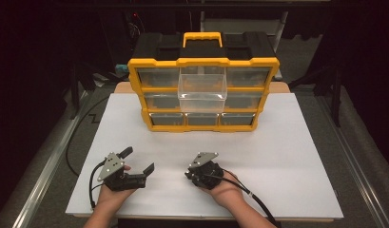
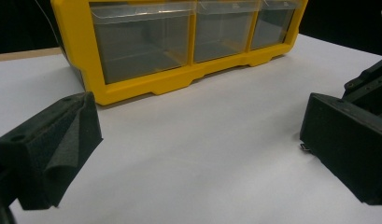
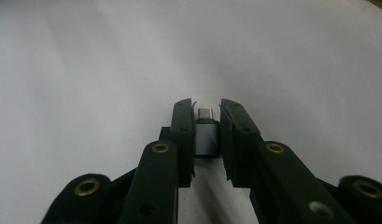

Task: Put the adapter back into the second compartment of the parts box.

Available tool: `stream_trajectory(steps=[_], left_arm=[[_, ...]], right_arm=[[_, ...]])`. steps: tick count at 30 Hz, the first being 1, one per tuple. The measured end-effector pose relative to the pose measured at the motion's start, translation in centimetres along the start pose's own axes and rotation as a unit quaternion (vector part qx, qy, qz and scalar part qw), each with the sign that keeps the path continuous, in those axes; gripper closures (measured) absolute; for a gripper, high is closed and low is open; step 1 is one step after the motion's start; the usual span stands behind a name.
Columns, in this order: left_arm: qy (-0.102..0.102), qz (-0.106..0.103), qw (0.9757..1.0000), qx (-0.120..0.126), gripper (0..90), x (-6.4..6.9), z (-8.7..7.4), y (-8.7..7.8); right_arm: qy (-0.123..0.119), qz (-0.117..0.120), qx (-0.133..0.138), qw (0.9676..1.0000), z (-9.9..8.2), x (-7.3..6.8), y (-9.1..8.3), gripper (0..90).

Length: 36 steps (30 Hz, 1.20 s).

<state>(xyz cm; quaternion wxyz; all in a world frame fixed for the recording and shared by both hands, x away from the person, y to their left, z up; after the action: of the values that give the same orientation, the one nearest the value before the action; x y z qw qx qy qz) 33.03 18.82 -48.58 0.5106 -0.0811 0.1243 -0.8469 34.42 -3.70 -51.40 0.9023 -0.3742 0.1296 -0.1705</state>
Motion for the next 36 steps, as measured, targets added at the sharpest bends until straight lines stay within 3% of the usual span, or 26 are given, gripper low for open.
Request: stream_trajectory(steps=[16,24,36], left_arm=[[0.0,-0.001,1.0,0.002,0.2,0.0,0.0,-0.1],[0.0,0.0,1.0,0.002,0.3,-0.1,0.0,-0.1],[-0.004,0.001,1.0,0.0,0.3,-0.1,-0.1,-0.1]], right_arm=[[-0.008,-0.003,0.017,0.9998,0.2,0.1,-1.4,77.7],[0.001,-0.014,0.032,0.9994,-0.6,1.1,-3.5,77.6],[0.024,-0.042,0.043,0.9979,-3.4,2.9,-7.3,77.6]])
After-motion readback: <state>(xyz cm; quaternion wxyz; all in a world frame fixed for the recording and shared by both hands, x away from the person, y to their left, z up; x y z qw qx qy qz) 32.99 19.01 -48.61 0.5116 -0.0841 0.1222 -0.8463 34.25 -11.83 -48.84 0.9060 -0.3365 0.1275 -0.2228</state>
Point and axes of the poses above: each handheld gripper's, and its own axes: y roughly forward along the jaws, z roughly out of its top, x roughly to its right, the point moved 6 cm from there along y, roughly forward along the jaws, and after that the axes turned 11 degrees about z, right-handed, at the moved point
